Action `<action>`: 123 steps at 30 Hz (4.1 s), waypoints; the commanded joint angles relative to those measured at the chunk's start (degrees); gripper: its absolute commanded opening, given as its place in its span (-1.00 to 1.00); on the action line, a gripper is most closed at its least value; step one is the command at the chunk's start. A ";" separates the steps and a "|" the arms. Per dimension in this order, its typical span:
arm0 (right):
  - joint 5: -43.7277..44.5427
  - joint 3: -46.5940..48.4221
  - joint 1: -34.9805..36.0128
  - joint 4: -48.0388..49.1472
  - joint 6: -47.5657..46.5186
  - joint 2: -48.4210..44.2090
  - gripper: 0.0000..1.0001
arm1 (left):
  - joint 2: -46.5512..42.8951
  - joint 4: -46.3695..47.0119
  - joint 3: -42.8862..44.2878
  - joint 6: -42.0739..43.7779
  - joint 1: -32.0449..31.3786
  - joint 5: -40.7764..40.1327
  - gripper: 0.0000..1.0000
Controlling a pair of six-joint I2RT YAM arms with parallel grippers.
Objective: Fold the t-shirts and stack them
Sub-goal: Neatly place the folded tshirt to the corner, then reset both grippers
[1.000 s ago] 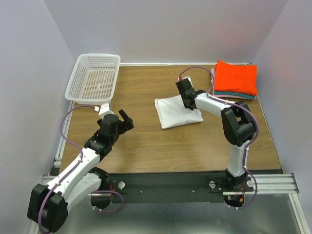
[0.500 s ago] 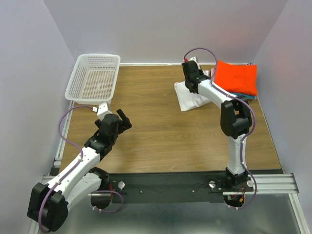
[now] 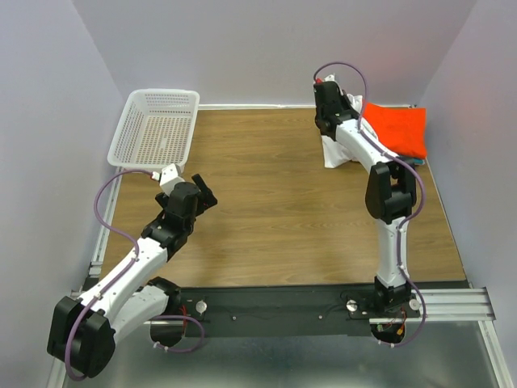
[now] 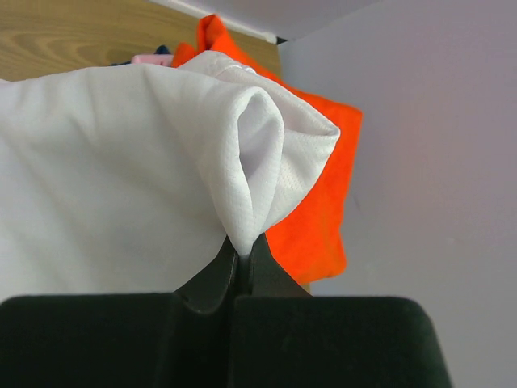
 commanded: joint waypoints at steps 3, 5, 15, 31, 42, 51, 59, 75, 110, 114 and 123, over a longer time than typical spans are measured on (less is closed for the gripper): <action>1.56 5.66 -1.25 2.32 -4.54 -0.62 -0.99 | 0.31 -0.74 2.41 0.20 0.62 -3.89 0.97; 1.39 6.89 -1.42 2.32 -4.88 -1.14 -0.99 | 0.31 -0.92 2.50 0.11 0.63 -3.97 0.97; 1.39 10.41 -2.21 2.32 -6.21 -5.80 -0.99 | -0.48 -1.36 3.29 0.11 0.71 -3.54 0.97; 0.24 12.00 -2.21 2.32 -6.29 -10.55 -0.99 | -2.33 -0.22 3.29 0.11 0.71 -2.48 0.97; -1.95 7.16 -2.65 2.32 -3.57 -12.13 -0.99 | -1.80 0.49 3.11 0.11 0.71 -1.07 0.97; -3.88 5.76 -6.25 2.32 -0.06 -10.29 -0.99 | 0.92 0.92 4.25 -0.06 0.71 -0.90 0.97; -9.41 0.40 -10.74 2.32 3.37 -10.90 -0.99 | 4.87 1.28 5.92 0.02 0.71 -0.55 0.97; -13.90 1.10 -18.47 2.24 8.73 -4.75 -0.96 | 8.74 1.45 8.03 -0.06 0.71 -0.19 0.97; -25.85 -3.11 -23.40 1.01 23.84 -11.78 1.00 | 10.51 1.81 10.50 0.64 0.71 1.56 0.97; -34.55 -8.30 -23.40 1.01 30.26 -20.82 1.00 | 7.08 1.89 10.41 0.64 0.71 1.82 0.97; -48.88 -33.85 -22.52 2.32 42.57 -41.82 1.00 | -0.74 2.25 6.37 0.64 0.71 4.29 0.97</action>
